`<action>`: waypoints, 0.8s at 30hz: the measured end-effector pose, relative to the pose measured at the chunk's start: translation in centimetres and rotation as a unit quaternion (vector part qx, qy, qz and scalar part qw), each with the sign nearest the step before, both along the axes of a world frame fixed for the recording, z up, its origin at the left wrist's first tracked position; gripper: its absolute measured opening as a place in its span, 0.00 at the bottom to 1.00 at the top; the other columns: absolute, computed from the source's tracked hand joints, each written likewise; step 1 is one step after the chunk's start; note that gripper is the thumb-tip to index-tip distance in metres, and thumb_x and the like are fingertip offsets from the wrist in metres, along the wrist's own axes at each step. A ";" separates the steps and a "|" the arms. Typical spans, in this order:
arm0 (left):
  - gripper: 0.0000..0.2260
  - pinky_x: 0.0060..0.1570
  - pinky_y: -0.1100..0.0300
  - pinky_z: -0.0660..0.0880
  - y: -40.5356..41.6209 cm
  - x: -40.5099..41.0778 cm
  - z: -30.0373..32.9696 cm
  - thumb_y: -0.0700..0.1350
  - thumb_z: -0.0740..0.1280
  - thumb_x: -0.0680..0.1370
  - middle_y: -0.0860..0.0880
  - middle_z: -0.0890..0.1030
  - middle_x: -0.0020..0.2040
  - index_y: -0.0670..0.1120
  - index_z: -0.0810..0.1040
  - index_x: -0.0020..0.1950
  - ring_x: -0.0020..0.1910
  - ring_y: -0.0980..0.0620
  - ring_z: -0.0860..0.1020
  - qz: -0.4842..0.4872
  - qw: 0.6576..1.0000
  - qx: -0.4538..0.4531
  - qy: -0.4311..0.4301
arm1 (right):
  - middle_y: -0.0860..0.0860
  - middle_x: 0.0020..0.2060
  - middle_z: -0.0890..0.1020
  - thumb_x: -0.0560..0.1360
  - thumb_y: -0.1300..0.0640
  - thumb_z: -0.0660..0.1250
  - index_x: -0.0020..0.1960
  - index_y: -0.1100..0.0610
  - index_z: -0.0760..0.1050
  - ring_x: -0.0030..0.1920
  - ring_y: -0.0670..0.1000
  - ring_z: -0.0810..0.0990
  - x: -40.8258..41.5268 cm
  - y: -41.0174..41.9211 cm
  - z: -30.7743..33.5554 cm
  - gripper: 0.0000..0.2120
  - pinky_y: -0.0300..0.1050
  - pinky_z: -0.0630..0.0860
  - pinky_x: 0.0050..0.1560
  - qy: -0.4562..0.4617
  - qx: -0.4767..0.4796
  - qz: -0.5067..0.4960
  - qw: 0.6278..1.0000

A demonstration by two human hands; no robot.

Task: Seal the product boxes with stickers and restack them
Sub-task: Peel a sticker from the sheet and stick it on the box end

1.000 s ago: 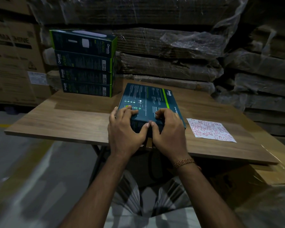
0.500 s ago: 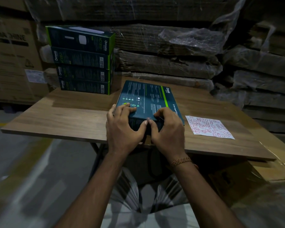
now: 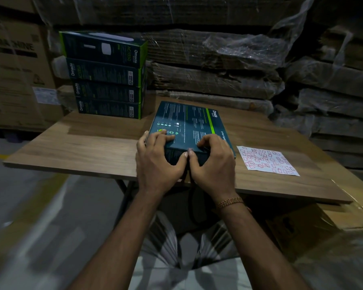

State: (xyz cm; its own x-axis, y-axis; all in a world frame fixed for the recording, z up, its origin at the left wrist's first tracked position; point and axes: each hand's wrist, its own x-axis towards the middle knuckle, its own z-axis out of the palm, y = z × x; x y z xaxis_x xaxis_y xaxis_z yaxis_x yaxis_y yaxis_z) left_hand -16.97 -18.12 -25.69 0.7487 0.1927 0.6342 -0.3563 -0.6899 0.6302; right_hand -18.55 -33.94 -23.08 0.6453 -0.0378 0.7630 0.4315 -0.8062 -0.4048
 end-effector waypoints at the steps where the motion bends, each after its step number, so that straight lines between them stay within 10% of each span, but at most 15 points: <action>1: 0.27 0.69 0.38 0.74 0.1 0.0 0.0 0.65 0.70 0.73 0.56 0.76 0.71 0.53 0.78 0.67 0.79 0.44 0.64 -0.001 1.000 0.001 -0.001 | 0.44 0.46 0.78 0.74 0.52 0.75 0.52 0.51 0.74 0.47 0.48 0.77 0.1 0.0 0.1 0.12 0.53 0.76 0.53 0.000 0.001 -0.002 1.000; 24: 0.27 0.70 0.41 0.73 0.0 -0.2 0.0 0.64 0.69 0.73 0.55 0.76 0.71 0.52 0.79 0.67 0.79 0.44 0.65 0.003 1.000 0.014 -0.009 | 0.46 0.47 0.79 0.73 0.55 0.73 0.53 0.52 0.75 0.48 0.51 0.77 0.2 -0.3 -0.4 0.11 0.54 0.76 0.53 -0.011 -0.015 -0.003 1.000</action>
State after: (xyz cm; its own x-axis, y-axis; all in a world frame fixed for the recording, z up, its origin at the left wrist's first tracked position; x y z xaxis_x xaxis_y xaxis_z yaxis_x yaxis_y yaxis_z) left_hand -17.16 -18.11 -25.71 0.7360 0.1786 0.6530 -0.3632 -0.7099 0.6035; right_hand -18.37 -34.22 -23.50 0.6287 -0.0180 0.7775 0.4351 -0.8205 -0.3708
